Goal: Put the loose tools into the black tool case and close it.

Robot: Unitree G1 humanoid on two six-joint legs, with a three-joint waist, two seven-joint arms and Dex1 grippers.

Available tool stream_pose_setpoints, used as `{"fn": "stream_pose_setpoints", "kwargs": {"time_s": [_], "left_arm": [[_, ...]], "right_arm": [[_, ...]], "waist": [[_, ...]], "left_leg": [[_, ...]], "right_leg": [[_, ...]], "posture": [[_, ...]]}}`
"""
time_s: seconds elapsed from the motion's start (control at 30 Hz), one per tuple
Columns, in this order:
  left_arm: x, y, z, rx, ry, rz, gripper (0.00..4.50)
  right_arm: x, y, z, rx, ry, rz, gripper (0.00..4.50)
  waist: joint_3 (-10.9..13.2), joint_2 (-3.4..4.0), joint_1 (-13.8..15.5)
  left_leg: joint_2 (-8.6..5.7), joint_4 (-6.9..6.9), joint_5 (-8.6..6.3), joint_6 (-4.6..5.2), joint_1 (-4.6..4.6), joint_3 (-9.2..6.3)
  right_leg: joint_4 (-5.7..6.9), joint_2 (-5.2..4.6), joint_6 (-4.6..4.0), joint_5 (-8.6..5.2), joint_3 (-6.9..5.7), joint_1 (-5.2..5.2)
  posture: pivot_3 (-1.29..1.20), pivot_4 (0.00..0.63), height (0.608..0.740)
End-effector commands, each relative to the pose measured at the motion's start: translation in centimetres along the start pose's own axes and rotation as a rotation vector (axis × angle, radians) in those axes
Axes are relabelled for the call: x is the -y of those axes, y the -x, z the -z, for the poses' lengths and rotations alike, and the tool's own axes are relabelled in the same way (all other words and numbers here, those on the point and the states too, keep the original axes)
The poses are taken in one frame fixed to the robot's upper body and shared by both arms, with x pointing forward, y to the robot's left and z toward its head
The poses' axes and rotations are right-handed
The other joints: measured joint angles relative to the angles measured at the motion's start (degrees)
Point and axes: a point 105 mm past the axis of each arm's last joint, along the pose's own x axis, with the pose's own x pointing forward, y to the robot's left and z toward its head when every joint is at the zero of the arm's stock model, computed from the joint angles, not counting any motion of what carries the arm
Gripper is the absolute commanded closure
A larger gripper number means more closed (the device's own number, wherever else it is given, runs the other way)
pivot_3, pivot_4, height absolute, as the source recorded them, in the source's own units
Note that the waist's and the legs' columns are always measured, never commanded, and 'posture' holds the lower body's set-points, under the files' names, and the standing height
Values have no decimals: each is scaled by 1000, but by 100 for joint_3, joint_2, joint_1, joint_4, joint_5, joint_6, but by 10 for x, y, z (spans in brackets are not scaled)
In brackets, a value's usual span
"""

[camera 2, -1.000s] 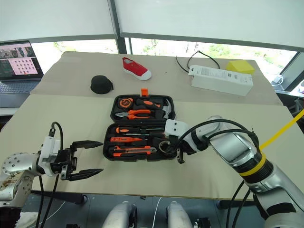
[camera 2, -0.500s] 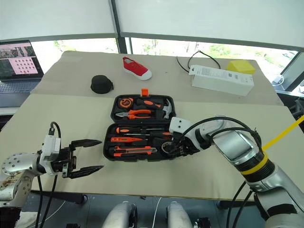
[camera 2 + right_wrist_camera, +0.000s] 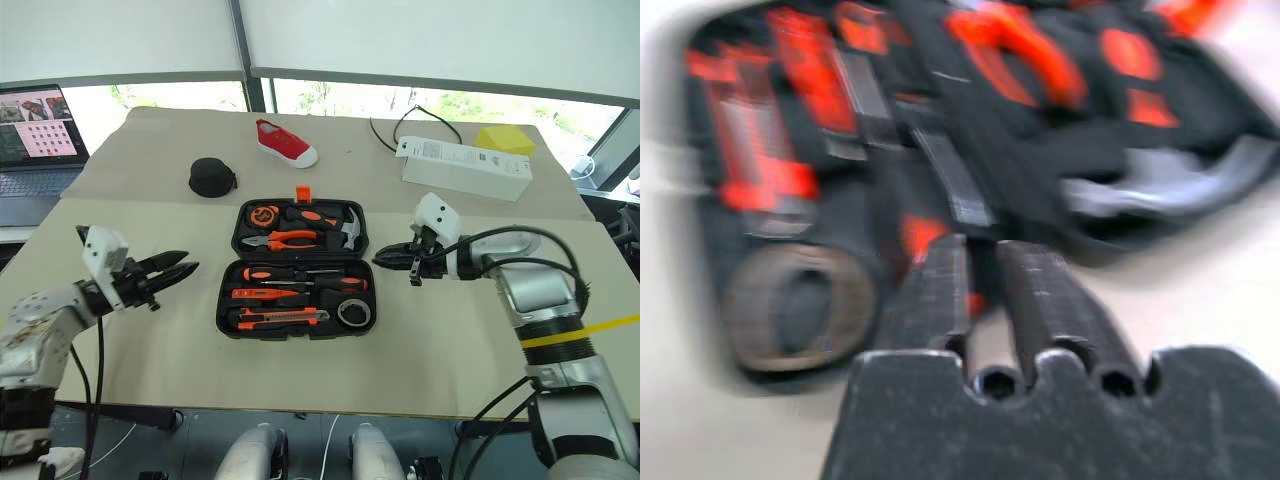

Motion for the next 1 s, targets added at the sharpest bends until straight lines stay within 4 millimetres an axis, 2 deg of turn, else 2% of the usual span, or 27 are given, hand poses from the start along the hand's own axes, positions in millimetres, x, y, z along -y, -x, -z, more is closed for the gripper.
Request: {"fn": "stream_pose_setpoints", "kwargs": {"time_s": [0.03,0.07,0.2,0.33,0.43,0.6,0.83,1.0], "left_arm": [[-2,-17,5,-49,-34,-23,4154],[0,-21,6,-58,-34,-11,4453],[10,-42,12,-78,-19,46,4453],[14,-54,12,-64,-4,72,4453],[18,-58,15,-72,-6,105,4453],[33,-47,23,-96,7,192,4453],[45,-27,28,-105,13,221,4453],[54,-21,27,-98,35,250,4453]], "right_arm": [[16,-11,10,1,94,116,4500],[15,-17,11,6,96,116,4500],[-1,-41,12,43,75,42,4500],[-14,-47,8,82,77,-29,4500],[-30,-45,7,99,71,-113,4500],[-49,-33,11,80,54,-165,4500],[-57,-15,24,37,15,-126,4500],[-57,-6,33,4,-11,-96,4500]], "waist": [[1,2,-4],[1,1,-13],[1,1,-41],[1,1,-31],[1,2,-17],[1,2,-10],[0,3,-12],[0,2,2]], "left_leg": [[-2,0,0,0,-6,5],[-2,-1,0,0,-12,6],[0,-1,1,-1,-11,6],[-1,2,1,-2,-12,5],[0,2,1,-2,-11,4],[0,2,1,-1,-9,2],[1,0,0,-1,-3,4],[0,2,0,-1,-1,4]], "right_leg": [[2,-2,1,1,6,-8],[2,-2,1,1,7,-14],[5,1,0,1,7,-15],[7,0,1,2,6,-14],[8,0,1,2,5,-13],[8,0,1,2,4,-9],[7,-2,1,1,6,-4],[6,-3,1,1,6,-1]], "posture": [[0,150,740],[0,150,740],[0,150,740],[0,150,740],[0,150,740],[0,150,740],[0,150,740],[0,150,740]]}}
